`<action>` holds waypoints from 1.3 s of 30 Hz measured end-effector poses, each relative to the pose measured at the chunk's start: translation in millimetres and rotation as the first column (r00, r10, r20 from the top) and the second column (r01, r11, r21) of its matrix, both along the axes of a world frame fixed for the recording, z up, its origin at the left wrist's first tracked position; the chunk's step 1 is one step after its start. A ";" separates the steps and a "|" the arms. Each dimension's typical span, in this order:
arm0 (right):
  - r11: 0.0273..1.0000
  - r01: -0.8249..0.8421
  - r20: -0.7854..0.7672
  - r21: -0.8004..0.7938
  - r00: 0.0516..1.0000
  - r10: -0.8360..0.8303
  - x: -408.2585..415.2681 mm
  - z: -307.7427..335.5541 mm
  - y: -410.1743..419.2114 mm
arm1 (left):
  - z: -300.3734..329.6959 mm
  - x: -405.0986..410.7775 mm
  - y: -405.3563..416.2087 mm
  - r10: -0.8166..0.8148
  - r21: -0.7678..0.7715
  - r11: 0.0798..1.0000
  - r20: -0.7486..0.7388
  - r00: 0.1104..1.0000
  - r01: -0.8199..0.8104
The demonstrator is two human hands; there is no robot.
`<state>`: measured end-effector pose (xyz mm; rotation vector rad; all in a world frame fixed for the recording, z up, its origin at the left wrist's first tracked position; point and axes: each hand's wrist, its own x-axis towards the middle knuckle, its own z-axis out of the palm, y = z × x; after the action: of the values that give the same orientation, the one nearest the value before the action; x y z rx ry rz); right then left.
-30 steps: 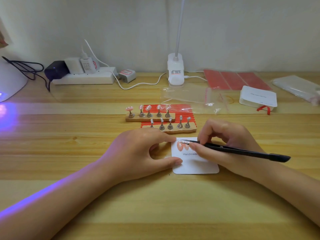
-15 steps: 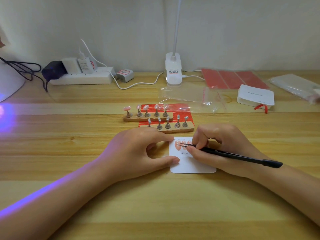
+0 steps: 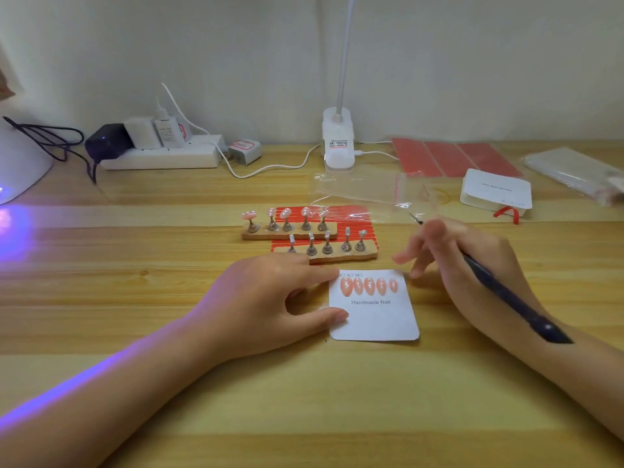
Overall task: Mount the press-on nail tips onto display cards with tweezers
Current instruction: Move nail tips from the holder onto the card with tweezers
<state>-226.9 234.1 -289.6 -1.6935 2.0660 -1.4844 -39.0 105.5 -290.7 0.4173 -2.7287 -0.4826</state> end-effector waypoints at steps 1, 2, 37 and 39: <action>0.998 0.026 -0.080 0.057 0.997 -0.021 -0.8 0.3 1.8 | 0.1 0.2 0.0 -0.005 -0.006 1.000 0.000 1.000 0.005; 0.992 0.044 -0.149 0.116 0.988 -0.026 0.2 0.0 3.4 | 0.1 0.2 0.2 -0.007 -0.010 1.000 0.001 1.000 0.007; 0.975 -0.185 0.534 -0.123 0.816 0.222 4.1 4.7 7.0 | 4.4 -7.7 6.6 0.078 0.794 0.604 -0.149 0.986 0.072; 0.960 -0.249 0.594 -0.131 0.755 0.277 5.0 2.2 5.5 | 5.1 -7.5 6.2 0.054 0.789 0.610 -0.134 0.989 0.074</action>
<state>-221.9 239.7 -287.3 -1.2100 1.4001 -1.6899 -46.5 111.7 -285.6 0.5396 -2.2119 -1.6828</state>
